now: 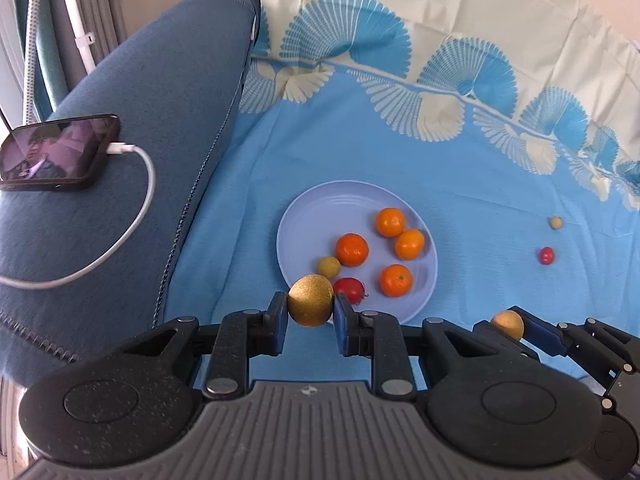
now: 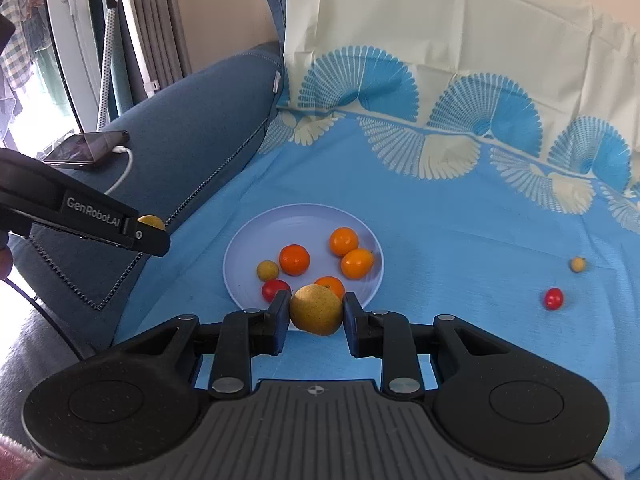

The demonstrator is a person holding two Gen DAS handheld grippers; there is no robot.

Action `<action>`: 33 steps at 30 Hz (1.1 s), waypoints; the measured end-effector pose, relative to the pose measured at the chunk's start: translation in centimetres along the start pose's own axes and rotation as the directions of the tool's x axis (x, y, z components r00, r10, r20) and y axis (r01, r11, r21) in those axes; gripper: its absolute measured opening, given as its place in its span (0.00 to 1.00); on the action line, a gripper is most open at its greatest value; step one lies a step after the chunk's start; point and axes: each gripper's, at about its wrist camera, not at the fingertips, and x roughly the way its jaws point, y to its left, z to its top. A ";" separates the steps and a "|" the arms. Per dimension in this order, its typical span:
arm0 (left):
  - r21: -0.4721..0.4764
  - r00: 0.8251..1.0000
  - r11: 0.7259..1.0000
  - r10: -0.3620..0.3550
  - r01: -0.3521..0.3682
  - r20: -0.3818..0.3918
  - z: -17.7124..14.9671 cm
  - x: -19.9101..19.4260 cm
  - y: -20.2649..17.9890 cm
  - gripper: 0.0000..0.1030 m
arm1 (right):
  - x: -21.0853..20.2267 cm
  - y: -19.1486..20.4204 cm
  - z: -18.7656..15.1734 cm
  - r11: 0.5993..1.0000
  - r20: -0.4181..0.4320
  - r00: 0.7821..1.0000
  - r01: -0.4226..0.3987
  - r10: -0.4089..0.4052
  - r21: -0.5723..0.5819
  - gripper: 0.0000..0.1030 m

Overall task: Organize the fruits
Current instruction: 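Carry both tan fruits over the plate and open both tools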

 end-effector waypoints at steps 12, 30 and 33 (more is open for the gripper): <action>0.014 0.998 0.999 0.034 -0.033 -0.061 3.6 7.4 -0.9 0.26 | 7.6 -0.9 2.0 0.998 -0.028 1.000 -0.006 0.005 -0.055 0.29; 0.021 0.997 0.998 0.063 -0.063 -0.032 6.2 13.0 -1.1 1.00 | 15.1 -1.7 2.8 0.994 -0.059 0.998 -0.037 0.031 -0.099 0.44; 0.018 0.998 0.998 0.064 -0.064 0.009 5.9 11.1 -0.8 1.00 | 13.9 -1.7 3.2 0.994 -0.032 0.999 -0.022 0.018 -0.104 0.73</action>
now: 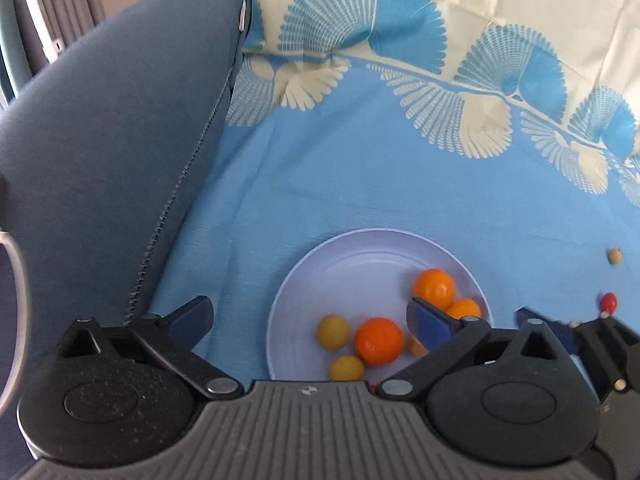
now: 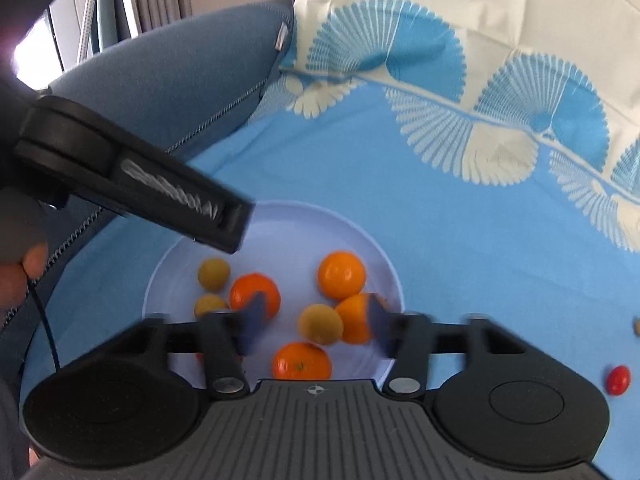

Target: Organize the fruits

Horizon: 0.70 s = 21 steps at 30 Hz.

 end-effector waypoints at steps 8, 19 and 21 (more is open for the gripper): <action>-0.025 0.997 0.998 0.062 -0.063 -0.043 -5.1 -5.6 2.3 1.00 | -6.9 1.0 -2.5 0.999 -0.063 0.998 0.011 -0.008 0.045 0.92; -0.088 0.995 0.992 0.095 -0.092 0.031 -12.7 -14.8 4.1 1.00 | -18.1 5.2 -6.3 0.995 0.064 0.996 0.061 -0.066 0.081 0.96; -0.069 0.994 0.994 0.091 -0.087 0.060 -13.8 -16.3 3.9 1.00 | -19.8 5.9 -7.0 0.996 0.099 0.992 0.066 -0.072 0.066 0.97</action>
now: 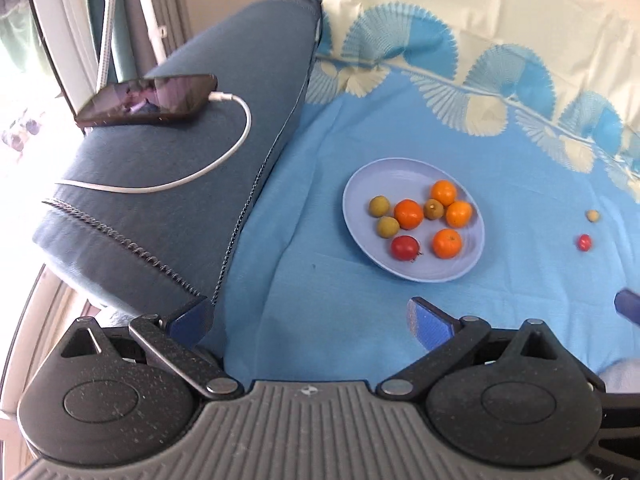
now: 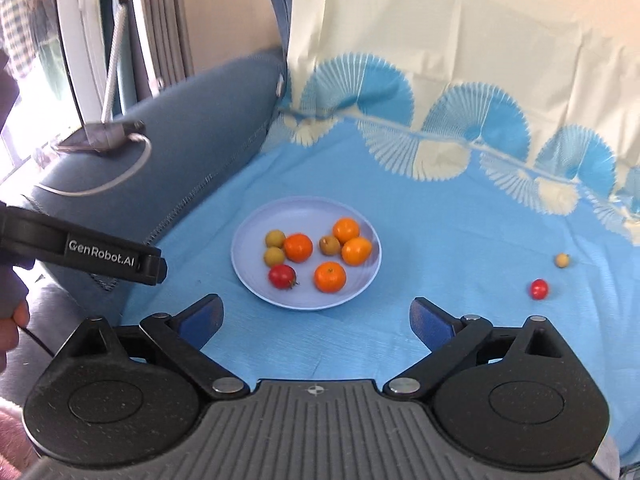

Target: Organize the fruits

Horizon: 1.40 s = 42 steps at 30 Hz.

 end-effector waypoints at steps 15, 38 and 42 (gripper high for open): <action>0.035 0.990 0.999 0.006 -0.011 0.141 -2.4 -6.6 -1.0 1.00 | -7.0 0.7 -2.0 0.999 0.143 0.989 0.040 -0.038 -0.011 0.99; 0.014 0.986 1.000 0.008 -0.010 0.169 -2.9 -7.7 0.1 1.00 | -7.8 2.2 -2.1 0.997 0.169 0.984 0.068 -0.062 -0.029 0.99; 0.010 0.986 1.000 0.010 -0.012 0.166 -2.9 -7.5 0.2 1.00 | -7.6 2.3 -2.0 0.997 0.164 0.984 0.071 -0.065 -0.027 0.99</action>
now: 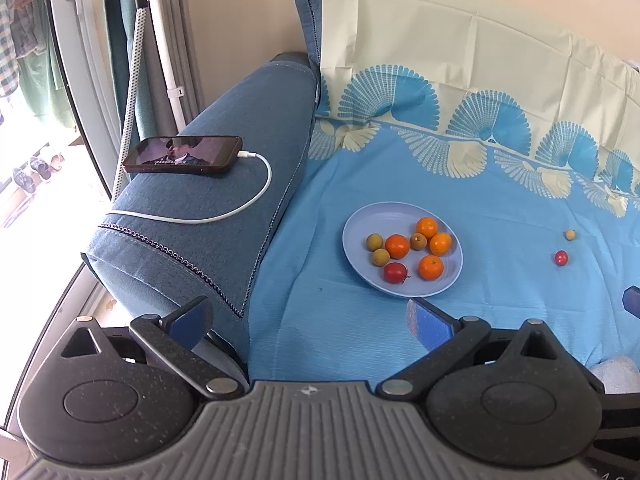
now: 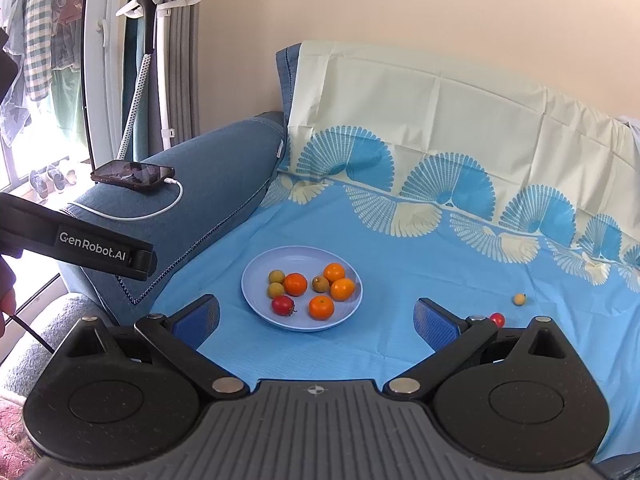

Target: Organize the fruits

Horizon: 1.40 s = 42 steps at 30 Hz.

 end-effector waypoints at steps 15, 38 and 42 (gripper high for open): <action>0.014 1.000 1.000 0.014 -0.014 -0.022 0.1 1.1 -0.7 1.00 | 1.0 -0.7 -0.3 1.000 -0.028 1.000 -0.002 0.002 0.020 0.99; 0.015 0.997 0.999 0.030 -0.029 -0.074 2.1 4.5 -1.6 1.00 | 4.9 -4.2 -1.0 0.993 -0.108 0.993 0.063 -0.052 0.100 0.99; 0.009 0.996 1.000 0.030 -0.029 -0.083 2.7 5.3 -1.8 1.00 | 5.8 -5.5 -1.2 0.987 -0.127 0.989 0.097 -0.081 0.127 0.99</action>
